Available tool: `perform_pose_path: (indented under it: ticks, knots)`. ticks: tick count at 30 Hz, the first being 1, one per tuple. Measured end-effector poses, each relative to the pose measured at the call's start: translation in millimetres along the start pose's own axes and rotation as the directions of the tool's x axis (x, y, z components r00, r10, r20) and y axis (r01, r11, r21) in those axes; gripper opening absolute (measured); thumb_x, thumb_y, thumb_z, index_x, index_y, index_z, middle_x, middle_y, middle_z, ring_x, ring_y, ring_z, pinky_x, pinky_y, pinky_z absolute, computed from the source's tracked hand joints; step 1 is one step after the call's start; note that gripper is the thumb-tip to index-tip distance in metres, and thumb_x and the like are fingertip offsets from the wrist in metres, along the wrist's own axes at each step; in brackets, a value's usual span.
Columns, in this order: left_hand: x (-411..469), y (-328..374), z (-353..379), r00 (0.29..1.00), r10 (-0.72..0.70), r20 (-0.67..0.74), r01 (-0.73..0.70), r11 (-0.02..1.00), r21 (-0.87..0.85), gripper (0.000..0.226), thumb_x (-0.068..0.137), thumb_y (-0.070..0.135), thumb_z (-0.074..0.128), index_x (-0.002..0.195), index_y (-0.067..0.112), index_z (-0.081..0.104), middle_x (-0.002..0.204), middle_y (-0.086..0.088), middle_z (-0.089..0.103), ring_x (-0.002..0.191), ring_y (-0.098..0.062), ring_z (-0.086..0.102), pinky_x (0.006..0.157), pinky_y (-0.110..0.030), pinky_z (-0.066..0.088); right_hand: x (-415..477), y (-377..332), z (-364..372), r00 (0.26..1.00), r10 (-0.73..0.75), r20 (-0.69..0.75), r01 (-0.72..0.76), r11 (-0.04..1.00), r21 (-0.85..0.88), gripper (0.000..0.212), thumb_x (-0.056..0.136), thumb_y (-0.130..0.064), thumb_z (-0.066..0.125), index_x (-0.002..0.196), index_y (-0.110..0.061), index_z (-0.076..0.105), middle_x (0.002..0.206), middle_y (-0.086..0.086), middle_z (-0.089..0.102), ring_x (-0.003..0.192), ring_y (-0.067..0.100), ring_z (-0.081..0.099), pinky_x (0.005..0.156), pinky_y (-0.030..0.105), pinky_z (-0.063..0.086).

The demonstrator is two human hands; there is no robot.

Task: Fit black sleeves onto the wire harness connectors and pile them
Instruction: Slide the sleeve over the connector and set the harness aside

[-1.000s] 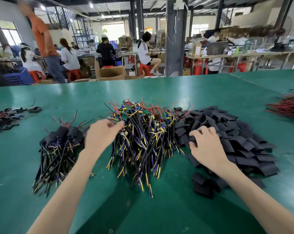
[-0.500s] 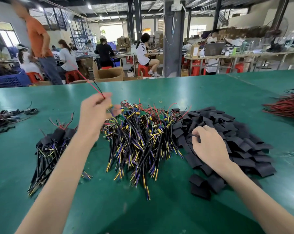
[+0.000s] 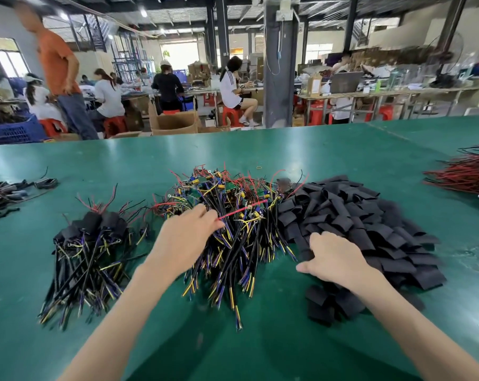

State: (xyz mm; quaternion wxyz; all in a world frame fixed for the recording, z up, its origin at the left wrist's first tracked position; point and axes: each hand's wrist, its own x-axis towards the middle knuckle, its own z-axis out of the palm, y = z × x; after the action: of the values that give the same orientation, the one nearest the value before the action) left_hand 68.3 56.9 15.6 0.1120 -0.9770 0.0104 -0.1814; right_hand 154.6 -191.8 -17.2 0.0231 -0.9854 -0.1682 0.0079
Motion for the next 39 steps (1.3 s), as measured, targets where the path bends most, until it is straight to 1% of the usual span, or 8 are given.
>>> perform_pose_path:
  ticks: [6, 10, 13, 16, 19, 24, 30, 39]
  knots:
    - [-5.8, 1.9, 28.0, 0.932, 0.001, -0.362, -0.008, 1.0, -0.018, 0.01, 0.085, 0.016, 0.063, 0.09, 0.015, 0.071, 0.097, -0.002, 0.062, 0.098, -0.025, 0.052, 0.092, -0.041, 0.032, -3.3, -0.7, -2.8, 0.997, -0.056, -0.06, 0.059, 0.997, 0.04, 0.031, 0.081, -0.03, 0.062, 0.099, -0.009, 0.051, 0.107, 0.008, 0.056, 0.099, 0.031, 0.056, 0.069, 0.031, 0.039]
    - [-12.7, 8.3, 24.2, 0.94, -0.022, -0.34, -0.049, 0.979, -0.199, 0.071, 0.062, -0.02, 0.054, 0.127, 0.007, 0.056, 0.09, -0.003, 0.062, 0.085, -0.028, 0.057, 0.089, -0.032, 0.032, -4.5, -5.4, -3.4, 0.985, -0.088, -0.152, 0.111, 0.982, 0.152, 0.039, 0.081, -0.038, 0.063, 0.107, -0.011, 0.052, 0.107, 0.006, 0.054, 0.104, 0.031, 0.054, 0.081, 0.035, 0.045]
    - [-15.3, 19.7, 14.3, 0.949, -0.012, -0.317, -0.054, 0.978, -0.199, 0.037, 0.091, 0.008, 0.042, 0.124, 0.005, 0.058, 0.084, -0.004, 0.058, 0.078, -0.026, 0.059, 0.078, -0.031, 0.033, -4.7, -6.6, -6.3, 0.961, -0.071, -0.268, 0.138, 0.961, 0.241, 0.04, 0.079, -0.039, 0.064, 0.11, -0.015, 0.055, 0.107, 0.001, 0.056, 0.104, 0.027, 0.055, 0.085, 0.035, 0.046]
    - [-17.5, 28.3, 10.8, 0.957, -0.003, -0.29, -0.049, 0.984, -0.169, 0.043, 0.097, 0.027, 0.029, 0.115, 0.012, 0.064, 0.082, 0.0, 0.057, 0.075, -0.023, 0.06, 0.075, -0.033, 0.032, -4.9, -7.6, -9.0, 0.918, -0.074, -0.39, 0.223, 0.909, 0.353, 0.038, 0.077, -0.031, 0.067, 0.111, -0.017, 0.058, 0.104, 0.001, 0.058, 0.098, 0.023, 0.056, 0.084, 0.034, 0.045]
    - [-19.9, 32.4, 15.6, 0.961, 0.016, -0.275, -0.069, 0.981, -0.183, 0.042, 0.098, 0.022, 0.027, 0.121, 0.014, 0.062, 0.089, 0.002, 0.058, 0.084, -0.015, 0.052, 0.08, -0.03, 0.03, -4.3, -9.0, -10.8, 0.882, -0.088, -0.463, 0.322, 0.831, 0.454, 0.035, 0.075, -0.021, 0.071, 0.108, -0.013, 0.062, 0.099, 0.001, 0.059, 0.09, 0.02, 0.057, 0.084, 0.033, 0.045]
    - [-20.8, 36.7, 18.6, 0.932, -0.118, -0.344, -0.083, 0.852, -0.518, 0.025, 0.091, 0.016, 0.052, 0.108, 0.013, 0.07, 0.084, 0.001, 0.058, 0.076, -0.021, 0.051, 0.083, -0.033, 0.035, -5.3, -10.9, -9.8, 0.86, -0.17, -0.48, 0.425, 0.76, 0.492, 0.037, 0.072, -0.012, 0.074, 0.107, -0.012, 0.062, 0.098, 0.003, 0.059, 0.088, 0.017, 0.058, 0.084, 0.033, 0.048]
    - [-21.7, 38.2, 18.9, 0.938, -0.152, -0.312, -0.056, 0.822, -0.567, 0.023, 0.093, 0.018, 0.051, 0.101, 0.013, 0.072, 0.082, 0.002, 0.057, 0.072, -0.023, 0.054, 0.083, -0.031, 0.035, -7.7, -16.2, -9.4, 0.816, -0.233, -0.529, 0.511, 0.718, 0.472, 0.036, 0.072, -0.01, 0.075, 0.105, -0.014, 0.063, 0.093, -0.006, 0.055, 0.081, -0.001, 0.048, 0.08, 0.007, 0.036]
    - [-22.8, 37.9, 21.1, 0.929, -0.171, -0.329, -0.027, 0.854, -0.519, 0.022, 0.092, 0.02, 0.052, 0.1, 0.015, 0.072, 0.079, 0.003, 0.055, 0.07, -0.024, 0.052, 0.082, -0.034, 0.036, -12.4, -17.1, -12.8, 0.773, -0.28, -0.569, 0.59, 0.647, 0.483, 0.037, 0.073, -0.006, 0.075, 0.108, -0.013, 0.062, 0.097, -0.008, 0.054, 0.09, -0.01, 0.048, 0.083, 0.023, 0.049]
